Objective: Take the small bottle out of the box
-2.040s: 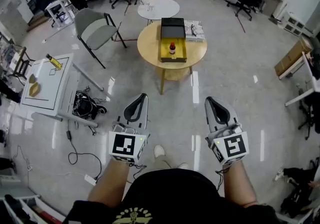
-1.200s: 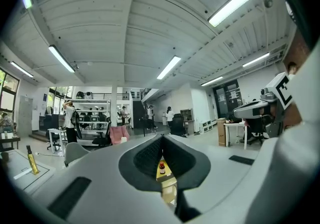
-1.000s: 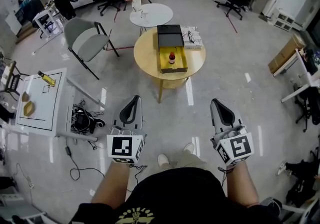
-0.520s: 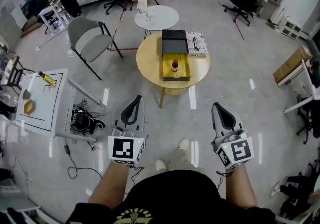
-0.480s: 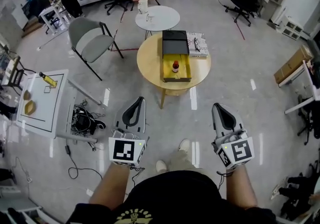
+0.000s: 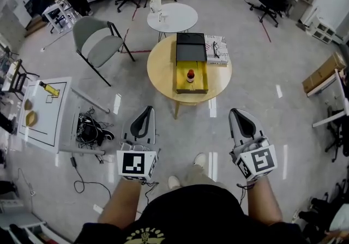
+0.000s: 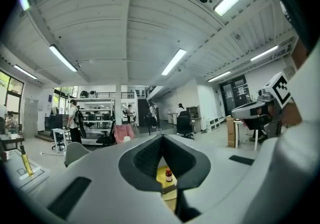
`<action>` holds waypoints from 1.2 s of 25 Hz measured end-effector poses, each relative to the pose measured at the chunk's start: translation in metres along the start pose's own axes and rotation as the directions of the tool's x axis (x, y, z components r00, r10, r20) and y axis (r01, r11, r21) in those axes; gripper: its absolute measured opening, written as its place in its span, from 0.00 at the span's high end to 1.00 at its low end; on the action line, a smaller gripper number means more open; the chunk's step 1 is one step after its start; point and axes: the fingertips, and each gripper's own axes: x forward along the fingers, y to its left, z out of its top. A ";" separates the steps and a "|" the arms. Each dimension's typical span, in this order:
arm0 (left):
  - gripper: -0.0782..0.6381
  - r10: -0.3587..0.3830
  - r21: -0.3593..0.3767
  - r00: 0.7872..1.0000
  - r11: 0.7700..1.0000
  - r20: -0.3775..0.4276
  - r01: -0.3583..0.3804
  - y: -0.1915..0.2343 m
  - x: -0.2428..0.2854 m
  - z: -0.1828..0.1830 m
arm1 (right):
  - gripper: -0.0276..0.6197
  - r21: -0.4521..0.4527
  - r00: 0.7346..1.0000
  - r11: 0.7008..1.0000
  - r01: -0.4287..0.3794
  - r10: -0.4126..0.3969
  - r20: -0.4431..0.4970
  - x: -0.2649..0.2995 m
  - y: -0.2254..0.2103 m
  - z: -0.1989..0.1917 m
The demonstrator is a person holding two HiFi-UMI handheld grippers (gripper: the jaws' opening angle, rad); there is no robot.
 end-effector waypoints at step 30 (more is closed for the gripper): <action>0.87 0.068 0.035 0.998 0.997 0.013 -0.069 -0.036 0.114 0.041 | 0.94 0.037 0.993 0.997 -0.066 0.062 0.095 0.055 -0.125 0.019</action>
